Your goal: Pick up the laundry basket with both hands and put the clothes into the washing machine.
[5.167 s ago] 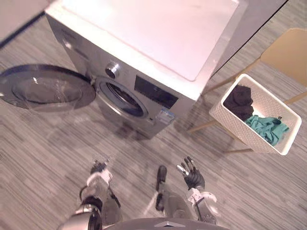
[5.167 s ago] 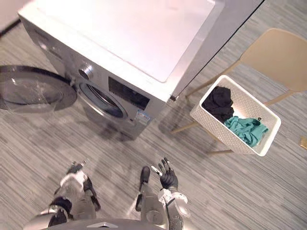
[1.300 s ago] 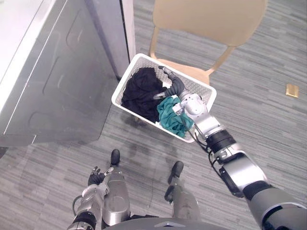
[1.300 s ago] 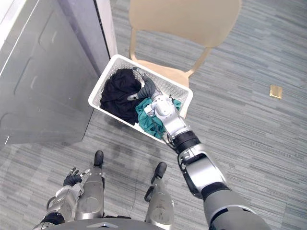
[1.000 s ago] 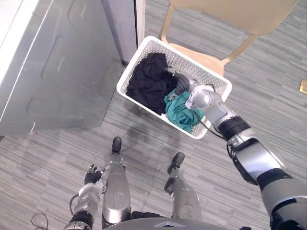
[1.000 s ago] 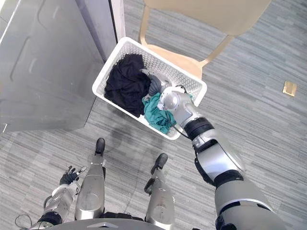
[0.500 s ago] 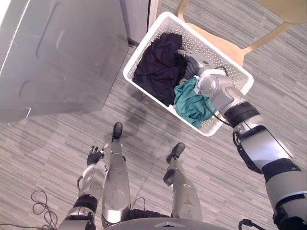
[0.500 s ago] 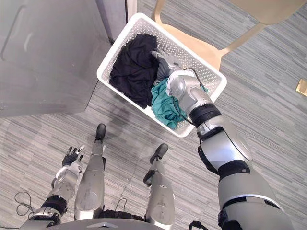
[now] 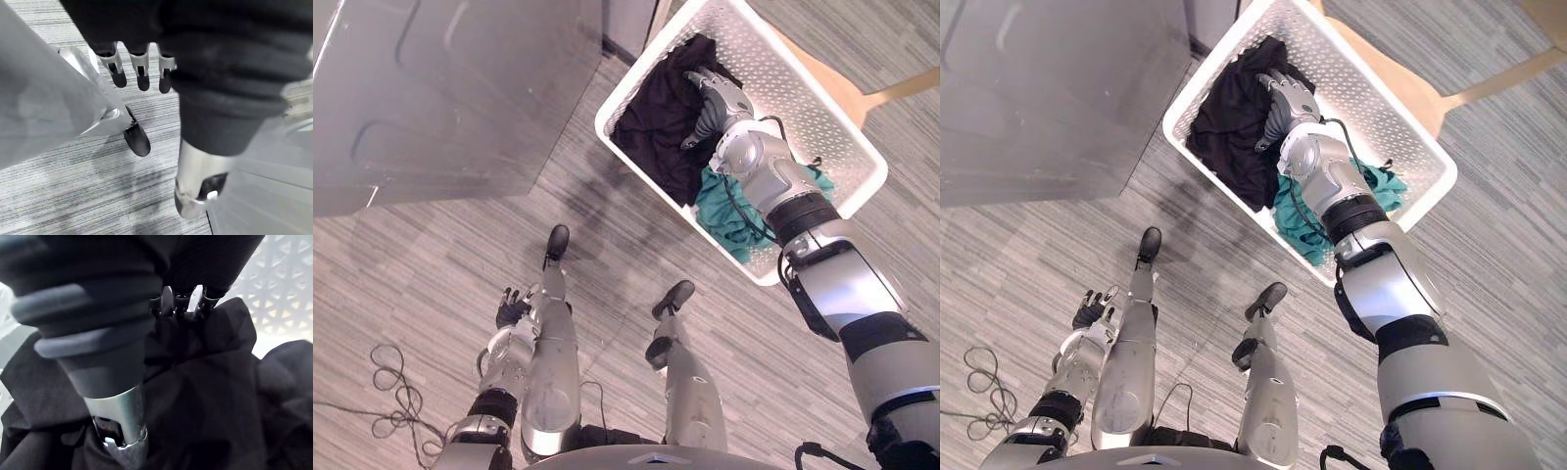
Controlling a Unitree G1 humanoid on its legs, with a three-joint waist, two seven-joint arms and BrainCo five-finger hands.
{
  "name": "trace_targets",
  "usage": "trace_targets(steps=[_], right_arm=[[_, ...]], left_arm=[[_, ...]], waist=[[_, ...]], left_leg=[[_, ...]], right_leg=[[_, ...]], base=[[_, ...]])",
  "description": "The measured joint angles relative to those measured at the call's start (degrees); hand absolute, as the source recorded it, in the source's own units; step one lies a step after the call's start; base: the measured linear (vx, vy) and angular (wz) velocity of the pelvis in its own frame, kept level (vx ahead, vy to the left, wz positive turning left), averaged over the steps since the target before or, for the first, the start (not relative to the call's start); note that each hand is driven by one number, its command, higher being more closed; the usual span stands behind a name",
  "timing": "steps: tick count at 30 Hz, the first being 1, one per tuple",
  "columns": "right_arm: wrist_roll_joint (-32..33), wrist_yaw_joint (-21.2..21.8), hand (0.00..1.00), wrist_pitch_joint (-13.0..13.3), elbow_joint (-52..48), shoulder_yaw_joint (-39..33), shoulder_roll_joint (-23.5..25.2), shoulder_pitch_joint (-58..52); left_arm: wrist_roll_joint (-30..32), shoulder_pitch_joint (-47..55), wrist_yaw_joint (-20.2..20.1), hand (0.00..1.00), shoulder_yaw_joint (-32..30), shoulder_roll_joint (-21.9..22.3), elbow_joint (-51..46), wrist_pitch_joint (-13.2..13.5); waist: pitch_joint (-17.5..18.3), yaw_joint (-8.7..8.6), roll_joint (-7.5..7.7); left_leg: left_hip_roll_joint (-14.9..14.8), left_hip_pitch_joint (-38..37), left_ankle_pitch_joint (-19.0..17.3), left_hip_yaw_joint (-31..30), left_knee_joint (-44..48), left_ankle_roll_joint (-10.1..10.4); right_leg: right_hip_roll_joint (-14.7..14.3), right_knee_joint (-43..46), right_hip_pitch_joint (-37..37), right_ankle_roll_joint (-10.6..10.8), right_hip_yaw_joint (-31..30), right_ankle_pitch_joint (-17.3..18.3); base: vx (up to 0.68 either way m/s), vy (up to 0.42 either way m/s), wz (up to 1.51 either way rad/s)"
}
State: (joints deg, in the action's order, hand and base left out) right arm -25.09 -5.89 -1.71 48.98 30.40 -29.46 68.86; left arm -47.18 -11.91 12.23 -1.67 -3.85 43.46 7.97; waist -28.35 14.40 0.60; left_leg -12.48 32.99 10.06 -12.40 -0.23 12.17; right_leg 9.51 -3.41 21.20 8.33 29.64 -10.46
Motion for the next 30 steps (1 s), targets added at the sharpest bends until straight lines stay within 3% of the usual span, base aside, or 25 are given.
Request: trace_targets(steps=[6, 8, 9, 16, 21, 30], right_arm=[[-0.36, -3.19, 0.00, -0.03, 2.01, -2.75, 0.59, -0.15], [-4.07, -3.36, 0.00, 0.07, 1.86, -2.75, 0.13, -0.78], [-4.94, -3.37, 1.00, 0.14, 1.67, -2.76, -0.04, -0.85], [-9.11, -4.90, 1.00, -0.27, 0.89, -4.84, -0.22, -1.86], [-9.09, -4.88, 1.00, -1.35, 1.42, -5.44, 2.01, -4.62], [-8.98, -4.83, 1.00, -2.00, 1.75, -6.44, 4.45, -7.11]], left_arm=[[0.07, -0.92, 0.11, 0.00, -0.07, 1.08, -0.29, 0.04], [0.14, -0.92, 0.17, 0.00, -0.54, 2.12, -1.81, 0.00], [0.15, -0.92, 0.17, 0.00, -0.61, 2.29, -2.36, 0.01], [0.18, -1.49, 0.09, 0.00, -0.73, 5.20, -6.36, -0.04], [0.22, -1.50, 0.17, 0.00, -2.74, 6.73, -6.40, -0.07], [0.28, -1.50, 0.17, 0.00, -2.68, 7.32, -6.43, -0.14]], waist=[[0.00, 0.36, -0.01], [0.00, 0.50, -0.01], [0.00, 0.48, -0.01], [0.32, 0.06, 0.19], [3.57, 0.52, 1.94], [4.96, 0.92, 1.91]], left_leg=[[0.52, 3.78, 0.54, -2.02, 0.00, 0.00], [0.65, 4.53, 0.62, -2.08, 0.00, -0.04], [0.69, 4.75, 0.65, -2.09, 0.01, -0.04], [0.75, 6.32, 0.87, -2.88, 0.08, 0.05], [0.90, 7.08, 0.91, -2.80, 0.16, 0.05], [1.01, 6.77, 1.31, -2.92, 0.24, 0.09]], right_leg=[[0.14, 0.09, 2.06, 0.19, 2.56, 0.15], [0.38, 0.49, 2.87, 0.32, 2.68, 0.26], [0.45, 0.56, 3.05, 0.36, 2.76, 0.29], [1.66, 5.02, 5.12, 0.68, 4.33, 2.88], [2.44, 7.15, 6.71, 0.67, 4.29, 4.08], [3.06, 7.99, 6.55, 0.69, 4.34, 4.31]], base=[[0.00, 0.047, 0.14], [0.01, 0.059, 0.03], [0.01, 0.061, 0.00], [0.02, 0.063, 0.08], [0.03, 0.057, 0.00], [0.01, 0.055, 0.01]])
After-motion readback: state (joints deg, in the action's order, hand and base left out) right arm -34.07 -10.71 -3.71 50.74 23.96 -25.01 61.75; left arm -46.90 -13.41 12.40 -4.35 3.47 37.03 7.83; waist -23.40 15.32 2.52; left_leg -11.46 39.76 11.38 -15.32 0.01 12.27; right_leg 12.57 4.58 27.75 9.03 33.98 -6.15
